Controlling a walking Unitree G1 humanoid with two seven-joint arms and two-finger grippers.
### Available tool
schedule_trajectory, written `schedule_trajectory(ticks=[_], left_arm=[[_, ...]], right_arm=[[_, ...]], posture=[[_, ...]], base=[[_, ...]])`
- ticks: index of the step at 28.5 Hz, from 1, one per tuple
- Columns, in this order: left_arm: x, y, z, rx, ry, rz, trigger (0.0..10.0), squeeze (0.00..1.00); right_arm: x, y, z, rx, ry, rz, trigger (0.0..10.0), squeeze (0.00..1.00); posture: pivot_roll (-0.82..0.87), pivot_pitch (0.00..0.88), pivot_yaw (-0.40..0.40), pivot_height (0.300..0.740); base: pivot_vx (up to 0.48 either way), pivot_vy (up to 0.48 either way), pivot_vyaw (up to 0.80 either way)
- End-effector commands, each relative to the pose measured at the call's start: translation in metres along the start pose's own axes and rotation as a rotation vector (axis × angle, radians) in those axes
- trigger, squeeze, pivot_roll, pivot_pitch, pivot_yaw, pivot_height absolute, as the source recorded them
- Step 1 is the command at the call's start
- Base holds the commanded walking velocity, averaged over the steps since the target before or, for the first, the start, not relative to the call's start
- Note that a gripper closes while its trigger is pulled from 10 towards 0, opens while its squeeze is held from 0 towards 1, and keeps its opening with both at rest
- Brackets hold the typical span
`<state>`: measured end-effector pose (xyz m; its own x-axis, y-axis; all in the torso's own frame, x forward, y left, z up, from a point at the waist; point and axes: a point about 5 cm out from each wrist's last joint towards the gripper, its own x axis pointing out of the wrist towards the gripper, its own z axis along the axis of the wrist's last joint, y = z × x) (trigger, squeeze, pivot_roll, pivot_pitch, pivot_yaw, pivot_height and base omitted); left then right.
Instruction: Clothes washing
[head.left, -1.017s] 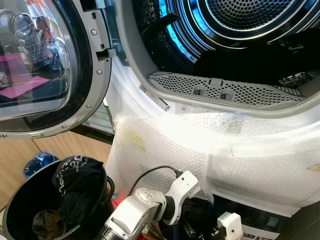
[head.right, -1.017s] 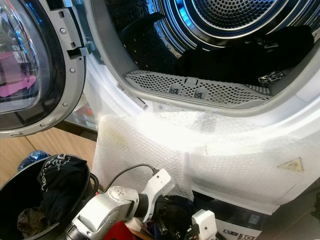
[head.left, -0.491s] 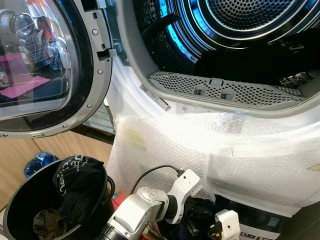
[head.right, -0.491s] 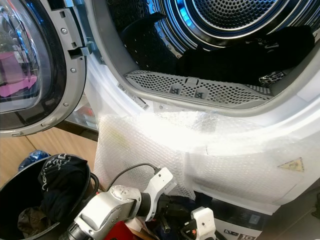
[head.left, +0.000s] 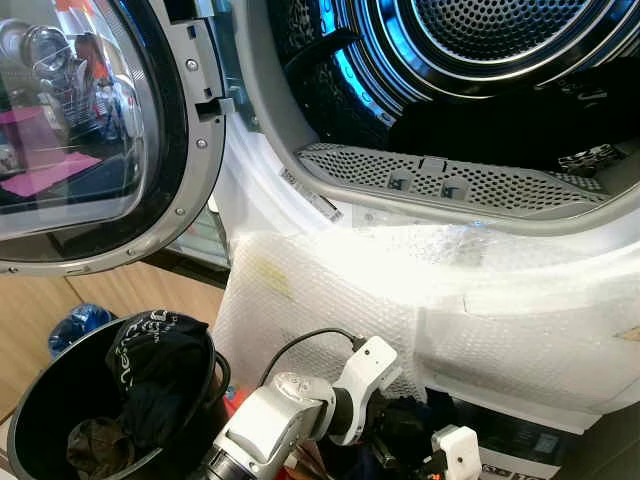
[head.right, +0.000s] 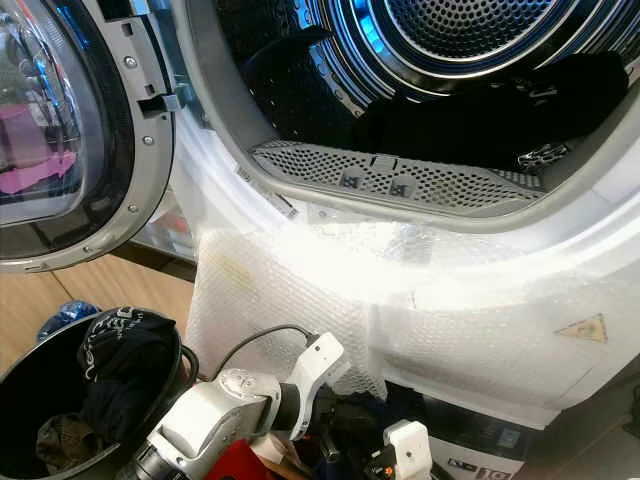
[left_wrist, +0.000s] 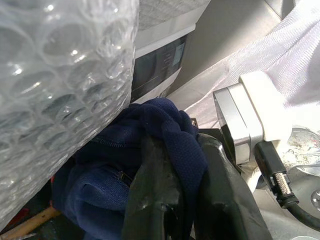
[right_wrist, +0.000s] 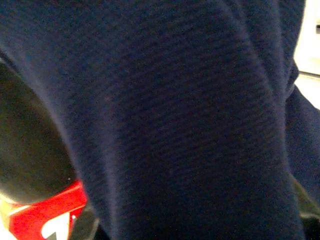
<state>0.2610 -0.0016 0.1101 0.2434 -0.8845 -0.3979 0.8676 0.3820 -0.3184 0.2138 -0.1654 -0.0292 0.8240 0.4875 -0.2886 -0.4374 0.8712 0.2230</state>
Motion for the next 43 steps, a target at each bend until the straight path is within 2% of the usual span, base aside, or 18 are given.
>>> schedule_trajectory(ticks=[1,8,10,14,20,25,33,37,38,39,42,43], left_arm=[[-0.004,-0.004,0.017,0.037,-0.060,-0.024,0.0,0.00],[-0.004,-0.004,0.015,0.034,-0.053,-0.023,0.0,0.00],[-0.005,-0.004,0.015,0.031,-0.048,-0.024,0.0,0.00],[-0.006,-0.003,0.014,0.030,-0.045,-0.023,0.0,0.00],[-0.006,-0.003,0.009,0.027,-0.034,-0.017,0.0,0.00],[-0.008,-0.002,0.005,0.038,-0.018,-0.011,0.0,0.00],[-0.010,0.002,0.008,0.036,-0.031,0.014,0.0,0.00],[-0.015,0.003,0.007,0.071,-0.037,0.019,0.0,0.00],[-0.016,0.003,0.006,0.080,-0.034,0.020,1.5,0.00],[-0.019,0.002,0.005,0.093,-0.031,-0.003,2.4,1.00],[-0.029,-0.006,0.001,0.111,-0.030,-0.108,2.3,1.00],[-0.034,-0.006,0.000,0.117,-0.029,-0.117,4.2,1.00]], right_arm=[[-0.006,0.002,-0.009,0.039,0.026,0.009,0.0,0.00],[-0.011,0.000,-0.008,0.028,0.023,0.065,0.0,0.00],[-0.010,-0.003,-0.002,0.038,-0.022,0.047,0.0,0.00],[-0.010,0.000,0.006,0.073,-0.095,0.107,0.0,0.00],[-0.018,0.007,-0.001,0.099,-0.070,0.215,0.0,0.00],[-0.023,0.006,-0.003,0.124,-0.058,0.260,0.0,0.00],[-0.024,0.001,0.000,0.122,-0.052,0.265,0.0,0.00],[-0.023,0.004,0.000,0.136,-0.053,0.277,0.0,0.00],[-0.023,0.005,0.000,0.134,-0.050,0.281,0.0,0.00],[-0.022,0.006,-0.001,0.125,-0.033,0.290,0.0,0.00],[-0.024,0.009,-0.007,0.107,0.014,0.316,0.0,0.00],[-0.025,0.011,-0.009,0.108,0.030,0.330,0.0,0.00]], posture=[[-0.01,0.000,0.112,0.740],[-0.01,0.000,0.113,0.740],[-0.01,0.000,0.113,0.740],[-0.01,0.000,0.114,0.740],[-0.02,0.000,0.118,0.740],[-0.02,0.000,0.117,0.740],[-0.02,0.000,0.116,0.740],[-0.01,0.000,0.118,0.740],[-0.01,0.000,0.118,0.740],[-0.01,0.000,0.119,0.740],[-0.01,0.000,0.119,0.740],[-0.01,0.000,0.120,0.740]], base=[[0.000,0.000,0.00],[0.000,0.000,0.00],[0.000,0.000,0.00],[0.000,0.000,0.00],[0.000,0.000,0.00],[0.000,0.000,0.00],[0.000,0.000,0.00],[0.000,0.000,0.00],[0.000,0.000,0.00],[0.000,0.000,0.00],[0.000,0.000,0.00],[0.000,0.000,0.00]])
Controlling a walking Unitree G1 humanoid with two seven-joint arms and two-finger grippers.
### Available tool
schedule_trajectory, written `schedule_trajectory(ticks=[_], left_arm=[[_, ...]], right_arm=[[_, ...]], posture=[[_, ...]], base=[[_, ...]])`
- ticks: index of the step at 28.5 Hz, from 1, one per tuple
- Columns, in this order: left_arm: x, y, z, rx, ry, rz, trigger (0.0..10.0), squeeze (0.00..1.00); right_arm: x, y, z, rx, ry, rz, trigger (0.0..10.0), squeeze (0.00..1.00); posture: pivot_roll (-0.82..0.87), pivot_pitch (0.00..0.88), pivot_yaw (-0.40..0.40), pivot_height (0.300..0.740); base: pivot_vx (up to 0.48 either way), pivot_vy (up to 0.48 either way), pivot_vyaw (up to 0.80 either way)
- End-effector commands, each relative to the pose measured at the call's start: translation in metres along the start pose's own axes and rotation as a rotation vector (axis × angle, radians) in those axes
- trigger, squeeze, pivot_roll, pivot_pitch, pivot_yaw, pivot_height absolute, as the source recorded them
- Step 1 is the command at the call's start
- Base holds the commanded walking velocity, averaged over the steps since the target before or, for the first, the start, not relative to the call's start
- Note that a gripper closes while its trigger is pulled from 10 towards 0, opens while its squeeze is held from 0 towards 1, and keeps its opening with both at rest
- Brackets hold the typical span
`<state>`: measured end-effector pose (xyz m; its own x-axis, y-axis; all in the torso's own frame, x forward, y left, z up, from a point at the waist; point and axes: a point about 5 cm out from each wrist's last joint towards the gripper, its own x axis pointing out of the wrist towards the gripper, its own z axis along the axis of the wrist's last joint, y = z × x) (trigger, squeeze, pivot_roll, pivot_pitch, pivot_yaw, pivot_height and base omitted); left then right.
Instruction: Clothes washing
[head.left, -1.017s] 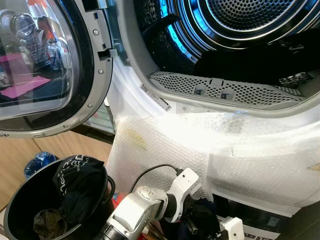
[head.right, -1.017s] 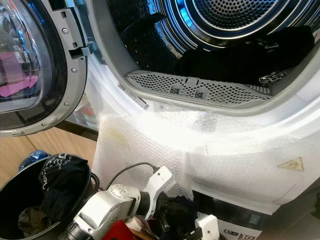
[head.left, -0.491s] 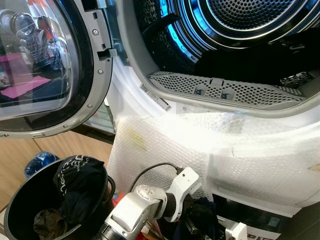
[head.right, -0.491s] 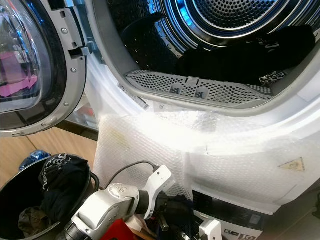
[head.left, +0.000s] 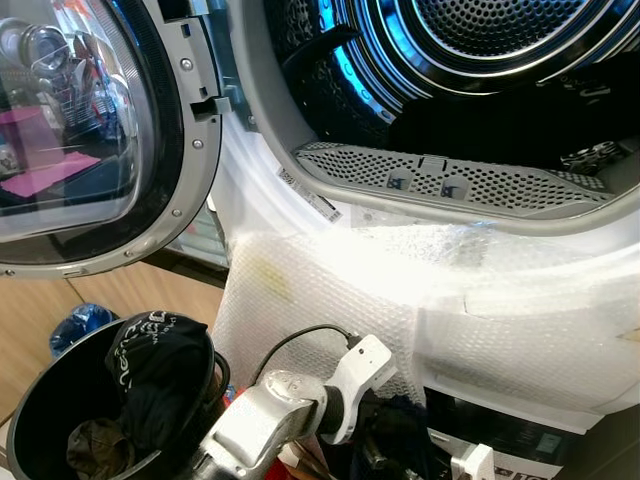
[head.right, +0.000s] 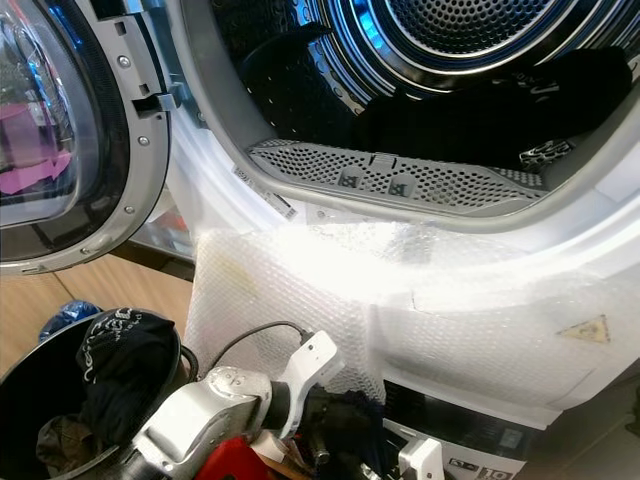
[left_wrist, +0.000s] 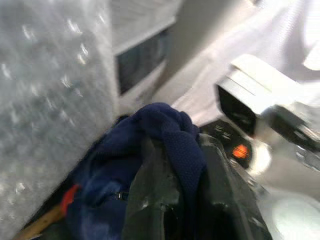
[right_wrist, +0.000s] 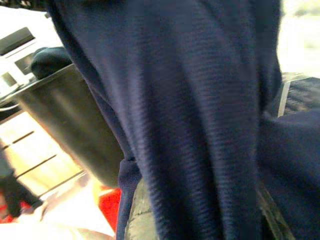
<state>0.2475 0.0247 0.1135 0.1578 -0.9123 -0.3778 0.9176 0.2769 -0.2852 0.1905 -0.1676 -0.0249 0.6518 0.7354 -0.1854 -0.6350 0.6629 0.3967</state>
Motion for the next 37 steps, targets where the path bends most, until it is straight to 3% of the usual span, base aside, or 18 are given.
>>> schedule_trajectory(ticks=[1,2,3,6,8,9,11,15,18,22,25,29,30,31,32,33,35,37], left_arm=[[-0.008,-0.002,0.010,0.040,-0.037,-0.019,4.2,1.00],[-0.011,-0.002,0.009,0.042,-0.034,-0.020,6.1,1.00],[-0.017,-0.002,0.008,0.051,-0.027,-0.025,10.0,1.00],[-0.035,-0.003,0.005,0.084,-0.018,-0.048,10.0,1.00],[-0.044,0.000,0.002,0.097,0.006,-0.020,10.0,1.00],[-0.056,0.006,0.000,0.113,0.021,0.022,10.0,1.00],[-0.062,0.006,-0.001,0.116,0.021,0.025,10.0,1.00],[-0.085,-0.007,-0.014,0.171,0.095,-0.075,10.0,1.00],[-0.100,-0.008,-0.018,0.178,0.120,-0.066,10.0,1.00],[-0.123,0.002,-0.020,0.163,0.108,0.092,10.0,1.00],[-0.138,0.018,-0.031,0.134,0.117,0.339,10.0,1.00],[-0.152,0.034,-0.056,0.106,0.204,0.628,10.0,1.00],[-0.161,0.046,-0.058,0.051,0.145,0.840,10.0,0.77],[-0.165,0.051,-0.058,0.031,0.115,0.926,10.0,0.77],[-0.167,0.054,-0.058,0.022,0.098,0.978,10.0,0.00],[-0.166,0.054,-0.059,0.101,0.111,1.005,10.0,0.00],[-0.163,0.054,-0.057,0.148,0.103,1.008,10.0,0.00],[-0.161,0.054,-0.052,0.149,0.009,1.061,10.0,0.00]], right_arm=[[-0.003,0.003,-0.006,0.009,0.041,0.013,0.0,0.00],[-0.004,0.004,-0.008,0.010,0.049,0.020,0.0,0.00],[-0.004,0.006,-0.010,0.013,0.064,0.029,0.0,0.00],[-0.006,0.009,-0.015,0.015,0.095,0.051,0.0,0.00],[-0.006,0.010,-0.017,0.018,0.105,0.055,0.0,0.00],[-0.007,0.011,-0.020,0.018,0.127,0.058,0.0,0.00],[-0.007,0.011,-0.022,0.017,0.140,0.059,0.0,0.00],[-0.006,0.015,-0.026,0.014,0.181,0.094,0.0,0.00],[-0.006,0.015,-0.028,0.015,0.192,0.101,0.0,0.00],[-0.011,0.021,-0.032,0.003,0.240,0.178,0.0,0.00],[-0.021,0.028,-0.037,-0.004,0.289,0.259,0.0,0.00],[-0.030,0.032,-0.030,-0.017,0.290,0.344,0.0,0.00],[-0.031,0.033,-0.020,-0.029,0.267,0.374,0.0,0.00],[-0.031,0.033,-0.016,-0.035,0.258,0.386,0.0,0.00],[-0.032,0.033,-0.013,-0.039,0.253,0.394,0.0,0.00],[-0.032,0.038,-0.004,-0.039,0.234,0.448,0.0,0.00],[-0.032,0.041,0.001,-0.040,0.226,0.483,0.0,0.00],[-0.030,0.051,0.014,-0.054,0.201,0.567,0.0,0.00]], posture=[[-0.01,0.000,0.120,0.740],[-0.01,0.000,0.119,0.740],[-0.01,0.000,0.119,0.740],[0.00,0.000,0.124,0.740],[0.00,0.000,0.125,0.740],[0.00,0.000,0.125,0.740],[0.01,0.000,0.127,0.740],[0.01,0.000,0.126,0.740],[0.02,0.000,0.123,0.740],[0.02,0.000,0.124,0.740],[0.03,0.000,0.118,0.740],[0.03,0.000,0.114,0.740],[0.03,0.000,0.107,0.740],[0.03,0.000,0.107,0.740],[0.04,0.000,0.100,0.740],[0.04,0.000,0.093,0.740],[0.05,0.000,0.088,0.740],[0.05,0.000,0.081,0.740]], base=[[0.000,0.000,0.00],[0.000,0.000,0.00],[0.000,0.000,0.00],[0.000,0.000,0.00],[0.000,0.000,0.00],[0.000,0.000,0.00],[0.000,0.000,0.00],[0.000,0.000,0.00],[0.000,0.000,0.00],[0.000,0.000,0.00],[0.000,0.000,0.00],[0.000,0.000,0.00],[0.000,0.000,0.00],[0.000,0.000,0.00],[0.000,0.000,0.00],[0.000,0.000,0.00],[0.000,0.000,0.00],[0.000,0.000,0.00]])
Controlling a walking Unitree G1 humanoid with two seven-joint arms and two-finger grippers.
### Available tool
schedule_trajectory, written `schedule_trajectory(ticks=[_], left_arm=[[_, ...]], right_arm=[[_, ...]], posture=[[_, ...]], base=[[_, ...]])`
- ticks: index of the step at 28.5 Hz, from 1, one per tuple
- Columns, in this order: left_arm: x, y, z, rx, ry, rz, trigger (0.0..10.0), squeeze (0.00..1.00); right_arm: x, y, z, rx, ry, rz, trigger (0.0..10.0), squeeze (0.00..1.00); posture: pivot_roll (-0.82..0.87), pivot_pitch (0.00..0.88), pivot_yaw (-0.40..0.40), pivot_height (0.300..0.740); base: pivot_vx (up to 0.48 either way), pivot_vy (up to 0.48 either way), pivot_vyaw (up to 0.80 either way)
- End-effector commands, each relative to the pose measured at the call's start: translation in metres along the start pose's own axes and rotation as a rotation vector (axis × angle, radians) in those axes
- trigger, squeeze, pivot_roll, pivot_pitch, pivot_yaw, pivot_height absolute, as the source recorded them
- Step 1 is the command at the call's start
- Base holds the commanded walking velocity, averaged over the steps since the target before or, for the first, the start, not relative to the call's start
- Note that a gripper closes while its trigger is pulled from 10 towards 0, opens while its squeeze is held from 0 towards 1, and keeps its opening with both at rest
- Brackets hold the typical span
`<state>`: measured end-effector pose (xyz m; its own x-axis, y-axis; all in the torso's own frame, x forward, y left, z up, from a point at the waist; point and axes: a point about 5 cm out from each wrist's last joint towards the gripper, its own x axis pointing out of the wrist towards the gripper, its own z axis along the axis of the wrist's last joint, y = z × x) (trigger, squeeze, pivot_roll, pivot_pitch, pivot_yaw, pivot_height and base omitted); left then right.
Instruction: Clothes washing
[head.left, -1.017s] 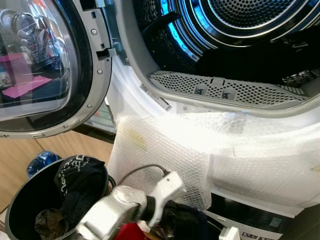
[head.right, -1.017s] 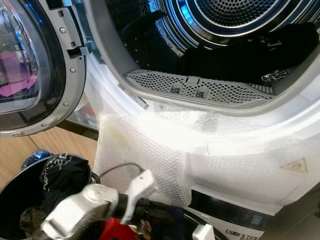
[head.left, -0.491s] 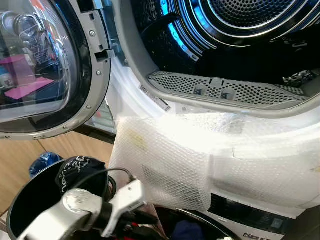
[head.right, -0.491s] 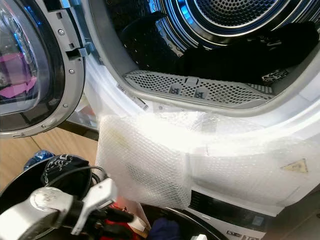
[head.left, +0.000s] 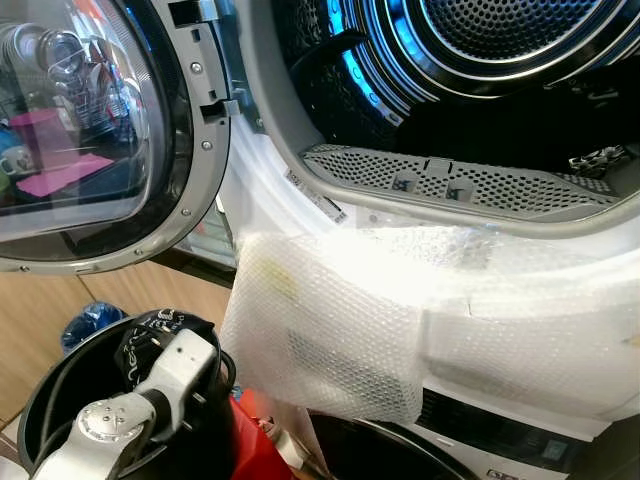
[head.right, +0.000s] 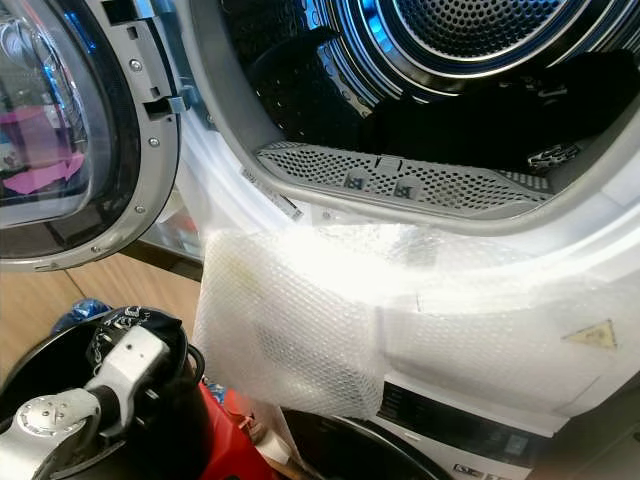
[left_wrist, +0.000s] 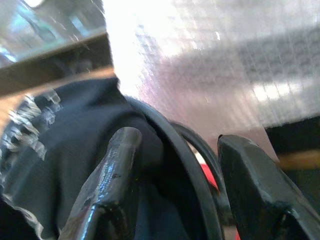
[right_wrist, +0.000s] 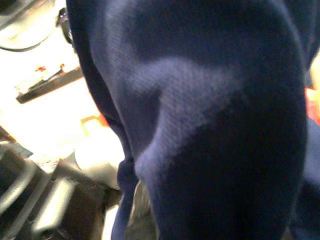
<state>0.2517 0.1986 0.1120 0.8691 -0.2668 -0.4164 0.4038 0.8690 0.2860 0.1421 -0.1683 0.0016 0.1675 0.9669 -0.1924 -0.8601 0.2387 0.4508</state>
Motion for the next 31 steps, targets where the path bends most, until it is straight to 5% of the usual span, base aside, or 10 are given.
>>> schedule_trajectory(ticks=[1,8,9,11,14,18,19,24,28,31], left_arm=[[0.000,0.006,0.001,-0.028,-0.051,0.108,10.0,0.00],[0.007,0.002,-0.022,-0.083,-0.053,0.194,10.0,0.00],[0.005,0.010,-0.020,-0.052,-0.100,0.283,10.0,0.00],[0.002,0.017,-0.014,0.030,-0.136,0.357,10.0,0.00],[-0.013,0.039,0.003,-0.076,-0.288,0.542,10.0,0.00],[-0.016,0.042,-0.004,-0.063,-0.275,0.593,10.0,0.00],[-0.015,0.041,-0.009,-0.066,-0.261,0.591,10.0,0.00],[-0.007,0.034,-0.013,-0.064,-0.277,0.575,10.0,0.00],[0.002,0.025,-0.010,-0.078,-0.288,0.540,10.0,0.00],[0.006,0.018,-0.010,-0.094,-0.293,0.513,10.0,0.00]], right_arm=[[0.009,0.009,0.020,-0.048,-0.048,0.109,0.0,0.00],[0.017,0.027,0.109,-0.160,-0.284,0.277,0.0,0.00],[0.018,0.034,0.137,-0.199,-0.383,0.337,0.0,0.00],[0.018,0.039,0.152,-0.228,-0.432,0.364,0.0,0.00],[0.019,0.051,0.197,-0.284,-0.602,0.445,0.0,0.00],[0.017,0.053,0.226,-0.292,-0.707,0.451,0.0,0.00],[0.012,0.054,0.256,-0.318,-0.803,0.449,0.0,0.00],[0.001,0.048,0.310,-0.380,-0.967,0.389,0.0,0.00],[-0.027,0.029,0.382,-0.405,-1.215,0.292,0.0,0.00],[-0.042,0.016,0.456,-0.467,-1.277,0.111,0.0,0.00]], posture=[[0.05,0.000,0.080,0.740],[0.04,0.000,0.081,0.740],[0.04,0.000,0.081,0.740],[0.05,0.000,0.077,0.740],[0.06,0.000,0.076,0.740],[0.06,0.000,0.080,0.740],[0.06,0.000,0.083,0.740],[0.05,0.000,0.089,0.740],[0.05,0.000,0.092,0.740],[0.05,0.000,0.101,0.740]], base=[[0.000,0.000,0.00],[0.000,0.000,0.00],[0.000,0.000,0.00],[0.000,0.000,0.00],[0.000,0.000,0.00],[0.000,0.000,0.00],[0.000,0.000,0.00],[0.000,0.000,0.00],[0.000,0.000,0.00],[0.000,0.000,0.00]])
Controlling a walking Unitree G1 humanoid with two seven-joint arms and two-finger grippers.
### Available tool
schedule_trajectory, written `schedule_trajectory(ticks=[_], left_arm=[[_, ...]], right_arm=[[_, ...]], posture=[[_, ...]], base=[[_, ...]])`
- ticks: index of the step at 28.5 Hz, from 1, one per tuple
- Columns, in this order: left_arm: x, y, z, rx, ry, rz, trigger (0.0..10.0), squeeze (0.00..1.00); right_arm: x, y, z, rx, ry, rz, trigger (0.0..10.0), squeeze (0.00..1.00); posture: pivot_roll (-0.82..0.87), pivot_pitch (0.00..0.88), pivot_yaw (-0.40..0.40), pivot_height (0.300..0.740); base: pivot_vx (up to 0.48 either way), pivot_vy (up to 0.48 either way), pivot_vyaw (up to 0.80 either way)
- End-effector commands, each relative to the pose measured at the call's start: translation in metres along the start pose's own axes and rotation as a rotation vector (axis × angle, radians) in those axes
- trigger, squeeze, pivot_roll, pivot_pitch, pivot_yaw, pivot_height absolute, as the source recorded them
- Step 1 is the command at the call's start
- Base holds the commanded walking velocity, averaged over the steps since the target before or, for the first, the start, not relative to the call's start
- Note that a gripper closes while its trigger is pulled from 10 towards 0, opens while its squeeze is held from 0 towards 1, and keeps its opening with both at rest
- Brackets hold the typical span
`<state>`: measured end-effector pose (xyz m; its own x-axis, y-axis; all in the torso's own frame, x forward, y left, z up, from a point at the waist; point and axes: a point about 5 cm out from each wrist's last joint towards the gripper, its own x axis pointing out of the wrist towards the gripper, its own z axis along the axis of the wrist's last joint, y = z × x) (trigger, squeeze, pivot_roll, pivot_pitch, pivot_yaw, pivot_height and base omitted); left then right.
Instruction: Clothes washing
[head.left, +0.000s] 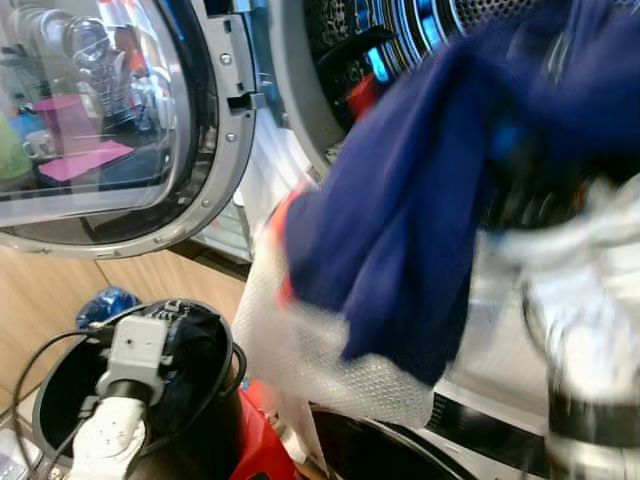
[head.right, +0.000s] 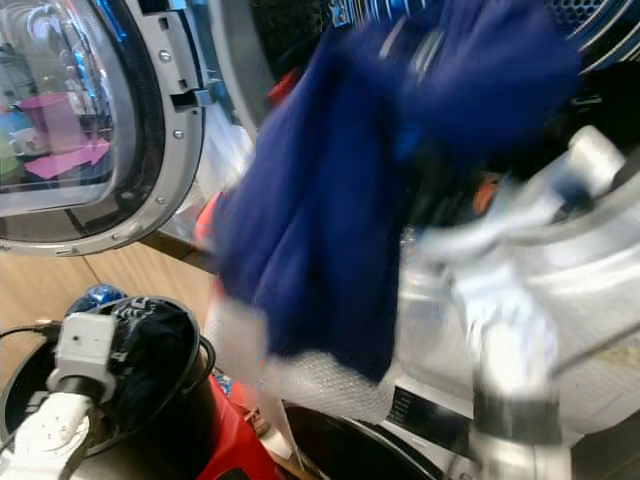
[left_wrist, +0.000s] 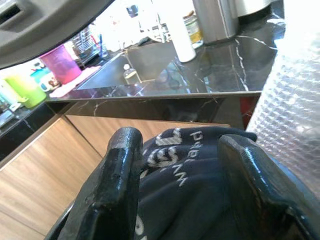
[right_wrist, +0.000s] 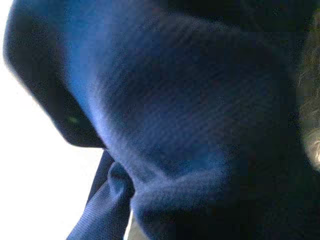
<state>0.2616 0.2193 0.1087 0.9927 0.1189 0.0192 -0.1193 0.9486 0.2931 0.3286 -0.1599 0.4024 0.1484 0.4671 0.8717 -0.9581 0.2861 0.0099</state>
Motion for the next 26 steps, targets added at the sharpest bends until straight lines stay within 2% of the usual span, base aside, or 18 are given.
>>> schedule_trajectory(ticks=[1,2,5,6,7,8,9,10,11,13,14,15,16,18,21,22,23,26], left_arm=[[-0.001,-0.003,-0.002,0.011,0.001,-0.016,10.0,0.00],[-0.001,-0.004,-0.002,0.008,0.000,-0.020,10.0,0.00],[-0.001,-0.006,-0.002,0.006,-0.006,-0.029,10.0,0.00],[-0.001,-0.006,-0.002,0.006,-0.006,-0.029,10.0,0.00],[0.000,-0.006,-0.001,0.005,-0.008,-0.028,10.0,0.00],[0.000,-0.004,-0.001,-0.001,-0.009,-0.018,10.0,0.00],[0.000,-0.003,0.000,-0.011,-0.009,-0.008,10.0,0.00],[0.000,-0.002,-0.001,-0.017,-0.007,-0.003,10.0,0.00],[-0.001,-0.002,-0.001,-0.020,-0.006,0.000,10.0,0.00],[-0.001,-0.002,-0.001,-0.016,-0.008,-0.004,10.0,0.00],[-0.002,-0.004,-0.002,-0.014,-0.005,-0.010,10.0,0.00],[-0.002,-0.004,-0.002,-0.014,-0.005,-0.010,10.0,0.00],[-0.002,-0.005,-0.003,-0.016,0.000,-0.014,10.0,0.00],[-0.002,-0.007,-0.004,-0.020,0.006,-0.018,10.0,0.00],[-0.001,-0.013,-0.004,-0.025,0.009,-0.051,10.0,0.00],[-0.001,-0.015,-0.004,-0.026,0.012,-0.062,10.0,0.00],[-0.001,-0.020,-0.006,-0.020,0.028,-0.094,10.0,0.00],[-0.003,-0.024,-0.007,-0.023,0.040,-0.118,10.0,0.00]], right_arm=[[0.010,-0.012,0.007,-0.049,-0.004,-0.048,0.0,0.00],[0.020,-0.019,0.014,-0.062,-0.014,-0.064,0.0,0.00],[0.044,-0.037,0.038,-0.104,-0.059,-0.213,0.0,0.00],[0.044,-0.037,0.038,-0.104,-0.059,-0.213,0.0,0.00],[0.050,-0.042,0.044,-0.141,-0.057,-0.305,0.0,0.00],[0.055,-0.052,0.050,-0.224,-0.028,-0.505,0.0,0.00],[0.055,-0.059,0.057,-0.308,-0.001,-0.714,0.0,0.00],[0.053,-0.064,0.064,-0.359,0.000,-0.868,0.0,0.00],[0.050,-0.066,0.068,-0.384,-0.005,-0.952,0.0,0.00],[0.050,-0.067,0.074,-0.399,-0.026,-1.010,0.0,0.00],[0.055,-0.066,0.068,-0.497,0.055,-0.996,0.0,0.00],[0.055,-0.066,0.068,-0.497,0.055,-0.996,0.0,0.00],[0.056,-0.068,0.050,-0.539,0.167,-0.979,0.0,0.00],[0.053,-0.071,0.034,-0.537,0.238,-0.970,0.0,0.00],[0.038,-0.079,0.000,-0.513,0.395,-0.986,0.0,0.00],[0.032,-0.081,-0.010,-0.515,0.437,-1.000,5.8,0.00],[0.016,-0.086,-0.028,-0.524,0.517,-1.046,10.0,0.00],[0.004,-0.088,-0.041,-0.537,0.593,-1.046,10.0,0.00]], posture=[[0.05,0.000,0.101,0.740],[0.05,0.000,0.103,0.740],[0.06,0.000,0.099,0.740],[0.06,0.000,0.099,0.740],[0.06,0.000,0.099,0.740],[0.06,0.000,0.102,0.740],[0.06,0.000,0.104,0.740],[0.06,0.000,0.107,0.740],[0.05,0.000,0.108,0.740],[0.05,0.000,0.106,0.740],[0.05,0.000,0.106,0.740],[0.05,0.000,0.106,0.740],[0.04,0.000,0.109,0.740],[0.04,0.000,0.110,0.740],[0.04,0.000,0.112,0.740],[0.04,0.000,0.114,0.740],[0.04,0.000,0.116,0.740],[0.04,0.000,0.116,0.740]], base=[[0.000,0.000,0.00],[0.000,0.000,0.00],[0.000,0.000,0.00],[0.000,0.000,0.00],[0.000,0.000,0.00],[0.000,0.000,0.00],[0.000,0.000,0.00],[0.000,0.000,0.00],[0.000,0.000,0.00],[0.000,0.000,0.00],[0.000,0.000,0.00],[0.000,0.000,0.00],[0.000,0.000,0.00],[0.000,0.000,0.00],[0.000,0.000,0.00],[0.000,0.000,0.00],[0.000,0.000,0.00],[0.000,0.000,0.00]])
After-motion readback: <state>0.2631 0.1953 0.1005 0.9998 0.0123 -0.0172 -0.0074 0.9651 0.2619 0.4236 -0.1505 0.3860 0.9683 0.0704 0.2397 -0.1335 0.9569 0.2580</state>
